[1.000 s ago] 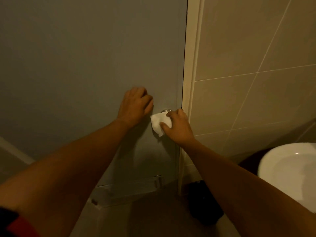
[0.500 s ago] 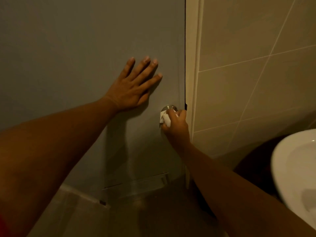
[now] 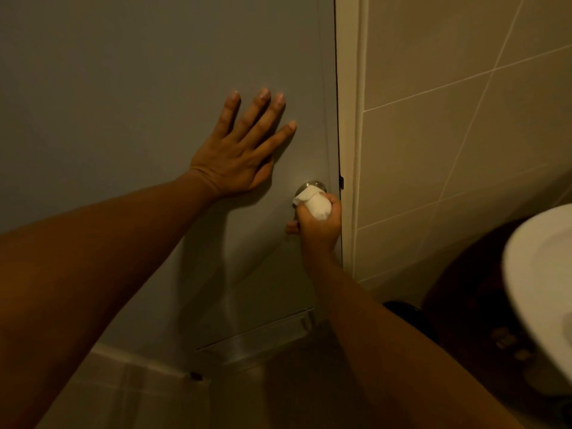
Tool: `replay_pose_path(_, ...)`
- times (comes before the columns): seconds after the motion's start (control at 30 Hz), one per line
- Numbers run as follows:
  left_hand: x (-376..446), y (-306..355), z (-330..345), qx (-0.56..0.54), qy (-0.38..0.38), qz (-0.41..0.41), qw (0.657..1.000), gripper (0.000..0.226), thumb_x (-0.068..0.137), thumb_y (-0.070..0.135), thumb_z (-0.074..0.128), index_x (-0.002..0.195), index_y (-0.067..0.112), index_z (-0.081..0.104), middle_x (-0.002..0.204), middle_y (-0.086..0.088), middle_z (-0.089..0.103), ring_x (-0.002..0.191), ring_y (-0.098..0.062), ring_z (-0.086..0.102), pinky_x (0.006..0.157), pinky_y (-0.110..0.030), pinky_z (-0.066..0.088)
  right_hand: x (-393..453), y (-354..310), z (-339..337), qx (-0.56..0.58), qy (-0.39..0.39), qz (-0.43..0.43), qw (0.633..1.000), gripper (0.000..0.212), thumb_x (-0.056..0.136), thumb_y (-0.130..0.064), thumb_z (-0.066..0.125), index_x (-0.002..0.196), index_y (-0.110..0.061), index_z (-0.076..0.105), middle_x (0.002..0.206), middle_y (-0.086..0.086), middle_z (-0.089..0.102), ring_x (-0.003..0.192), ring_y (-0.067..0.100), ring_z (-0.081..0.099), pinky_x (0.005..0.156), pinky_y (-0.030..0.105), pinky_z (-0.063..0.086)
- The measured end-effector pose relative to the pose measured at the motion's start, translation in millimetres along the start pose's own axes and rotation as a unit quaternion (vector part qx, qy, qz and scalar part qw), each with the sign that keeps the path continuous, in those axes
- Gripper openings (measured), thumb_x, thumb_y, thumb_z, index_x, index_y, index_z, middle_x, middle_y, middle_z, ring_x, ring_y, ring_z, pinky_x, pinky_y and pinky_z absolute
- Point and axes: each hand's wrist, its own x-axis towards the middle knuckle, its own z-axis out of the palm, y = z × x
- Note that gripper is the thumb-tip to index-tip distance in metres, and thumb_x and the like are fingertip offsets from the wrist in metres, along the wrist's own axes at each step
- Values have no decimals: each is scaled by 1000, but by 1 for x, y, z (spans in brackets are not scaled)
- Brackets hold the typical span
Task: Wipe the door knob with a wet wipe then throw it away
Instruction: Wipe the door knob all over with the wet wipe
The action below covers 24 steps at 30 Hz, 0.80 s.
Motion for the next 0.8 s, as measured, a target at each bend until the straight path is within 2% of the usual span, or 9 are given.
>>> replay_pose_path(0.1,0,-1,0,-2,2,2,1000,64,96,42,34,154,19,23,157,-20,26,145,-41,25,116,-54,-4,1,2,0,-11,2,4,1000,53,80,-19,75,126,-24,49,105,9,61,59,18,68,56,43,61)
replay_pose_path(0.2,0,-1,1,-5,-6,3,1000,64,96,43,33,154,19,20,158,-20,23,146,-40,22,116,-54,-6,-1,5,-12,-202,-22,-107,973,58,80,-34,71,132,-29,45,113,10,61,90,24,67,69,40,62)
replay_pose_path(0.3,-1,-2,1,-6,-5,5,1000,64,96,43,32,154,18,20,159,-20,22,146,-40,20,116,-54,-5,6,-4,-31,-388,-87,-212,893,57,88,-31,65,139,-24,42,122,9,55,107,18,54,85,28,50)
replay_pose_path(0.43,-1,2,3,-12,-7,1,1000,66,96,45,34,154,18,20,159,-21,22,147,-37,12,116,-56,-6,18,-24,-46,-548,-198,-271,766,46,95,-29,52,140,-28,40,128,13,50,109,29,56,87,36,50)
replay_pose_path(0.47,0,3,4,-17,-11,-3,1000,66,96,46,33,155,19,19,159,-21,21,147,-37,9,116,-56,-7,20,-26,-48,-561,-211,-274,752,45,96,-30,50,140,-28,40,126,11,50,106,28,57,87,36,51)
replay_pose_path(0.57,-1,5,6,-23,-25,-14,999,67,96,48,31,155,21,14,160,-20,16,146,-37,-7,116,-55,-10,17,-30,-47,-525,-211,-241,788,44,94,-44,50,136,-31,42,122,1,51,106,22,57,87,37,52)
replay_pose_path(0.63,-2,4,6,-25,-30,-17,999,68,96,48,31,155,21,13,161,-20,14,146,-34,-15,116,-56,-9,11,-28,-44,-530,-214,-251,782,49,90,-45,57,135,-35,41,133,6,44,113,25,53,89,37,51)
replay_pose_path(0.7,-3,4,6,-26,-29,-19,999,68,96,47,33,155,21,14,161,-20,14,146,-33,-16,116,-57,-6,2,-30,-41,-473,-183,-224,832,47,88,-58,53,130,-39,45,134,5,43,113,22,51,89,36,51)
replay_pose_path(0.8,-2,4,6,-28,-24,-18,999,67,95,46,34,155,20,16,160,-20,16,147,-34,-12,116,-57,-6,-3,-27,-37,-379,-129,-176,899,47,93,-55,48,136,-35,47,141,2,40,122,18,47,79,10,47)
